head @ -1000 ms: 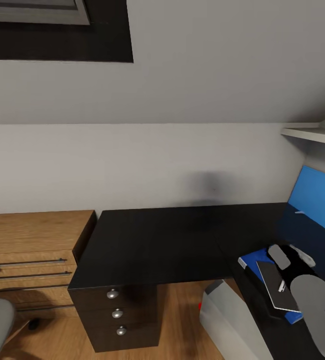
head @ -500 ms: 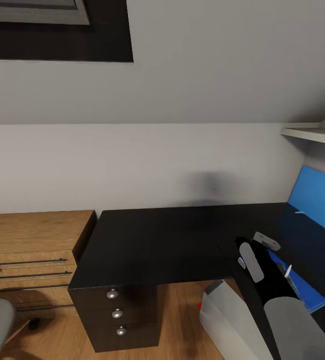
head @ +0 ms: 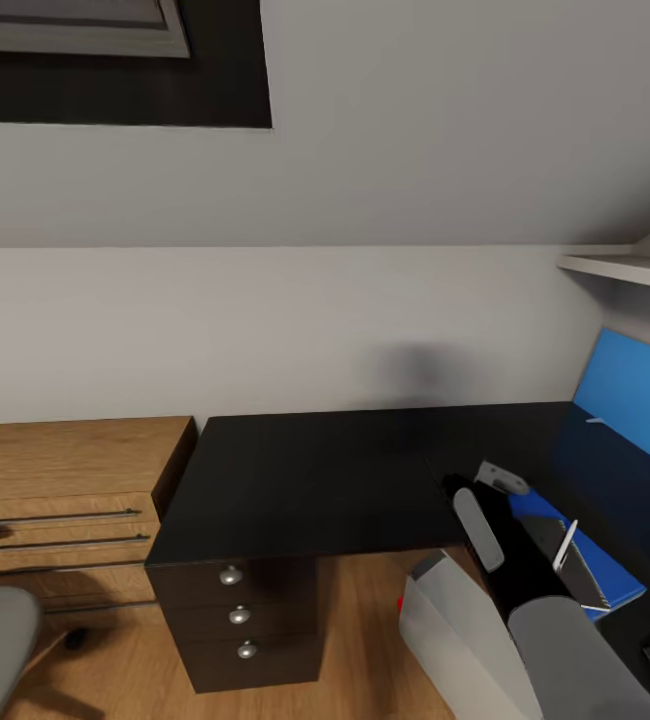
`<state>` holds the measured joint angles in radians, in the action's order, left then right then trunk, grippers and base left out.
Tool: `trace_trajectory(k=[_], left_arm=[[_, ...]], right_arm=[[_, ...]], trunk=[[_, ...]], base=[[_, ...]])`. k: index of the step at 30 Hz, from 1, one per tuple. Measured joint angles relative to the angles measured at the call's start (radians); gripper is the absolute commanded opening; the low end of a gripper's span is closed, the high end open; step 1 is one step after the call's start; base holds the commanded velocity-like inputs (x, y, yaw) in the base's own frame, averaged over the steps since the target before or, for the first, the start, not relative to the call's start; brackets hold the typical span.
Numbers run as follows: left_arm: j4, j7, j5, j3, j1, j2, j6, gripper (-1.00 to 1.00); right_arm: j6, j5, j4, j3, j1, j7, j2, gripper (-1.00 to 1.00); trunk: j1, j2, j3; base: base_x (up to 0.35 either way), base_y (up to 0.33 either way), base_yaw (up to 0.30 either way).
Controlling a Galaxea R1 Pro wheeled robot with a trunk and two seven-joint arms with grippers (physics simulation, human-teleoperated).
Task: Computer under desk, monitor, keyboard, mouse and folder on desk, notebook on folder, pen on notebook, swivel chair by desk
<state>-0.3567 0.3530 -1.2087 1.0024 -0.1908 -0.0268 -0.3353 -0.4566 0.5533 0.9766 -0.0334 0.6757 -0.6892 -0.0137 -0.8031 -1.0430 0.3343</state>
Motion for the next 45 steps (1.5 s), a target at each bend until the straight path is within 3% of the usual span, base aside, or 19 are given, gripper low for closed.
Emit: trace_trajectory(k=[1, 2, 11, 17, 23, 31, 36, 40, 45], left_arm=[[0.000, 0.000, 0.000, 0.000, 0.000, 0.000, 0.000, 1.00], [0.002, 0.002, -0.004, -0.003, 0.000, -0.001, 0.008, 1.00], [0.055, 0.000, -0.004, -0.008, 0.000, -0.005, 0.020, 1.00], [0.058, 0.000, -0.004, -0.008, 0.000, -0.009, 0.023, 1.00], [0.060, 0.001, -0.004, -0.008, 0.000, -0.010, 0.024, 1.00], [0.059, 0.004, -0.002, -0.008, 0.000, -0.007, 0.016, 1.00], [0.054, 0.002, 0.000, -0.008, 0.000, -0.005, 0.002, 1.00], [0.054, 0.001, 0.000, -0.007, 0.000, -0.003, -0.008, 1.00], [0.054, 0.001, 0.000, -0.007, 0.000, -0.005, -0.009, 1.00]], right_arm=[[0.000, -0.001, -0.003, -0.005, 0.000, 0.000, 0.000, 1.00], [0.006, -0.002, -0.021, -0.083, 0.000, 0.001, 0.001, 1.00], [0.009, 0.003, -0.029, -0.111, 0.000, 0.002, 0.006, 1.00], [0.045, -0.004, -0.054, -0.151, 0.000, 0.002, 0.048, 1.00], [0.123, -0.004, -0.167, -0.203, -0.001, 0.002, 0.082, 1.00], [0.326, -0.004, -0.417, -0.321, -0.002, 0.004, 0.110, 1.00], [0.506, -0.011, -0.662, -0.420, -0.003, 0.027, 0.133, 1.00], [0.659, -0.011, -0.853, -0.456, -0.005, 0.118, 0.148, 1.00], [0.756, -0.010, -0.953, -0.465, -0.036, 0.225, 0.149, 1.00]], trunk=[[0.000, 0.000, 0.000], [0.000, 0.000, 0.000], [0.000, 0.000, 0.000], [0.000, 0.000, 0.000], [0.000, 0.000, 0.000], [0.000, 0.000, 0.000], [0.000, 0.000, 0.000], [0.016, 0.028, -0.012], [0.035, 0.063, -0.028]], base=[[-0.333, 0.084, 0.000], [-0.333, 0.084, 0.000], [-0.334, 0.085, 0.029], [-0.334, 0.102, 0.220], [-0.334, 0.128, 0.265], [-0.255, 0.084, 0.275], [-0.056, 0.016, 0.277], [-0.018, 0.005, 0.278], [-0.006, 0.002, 0.278]])
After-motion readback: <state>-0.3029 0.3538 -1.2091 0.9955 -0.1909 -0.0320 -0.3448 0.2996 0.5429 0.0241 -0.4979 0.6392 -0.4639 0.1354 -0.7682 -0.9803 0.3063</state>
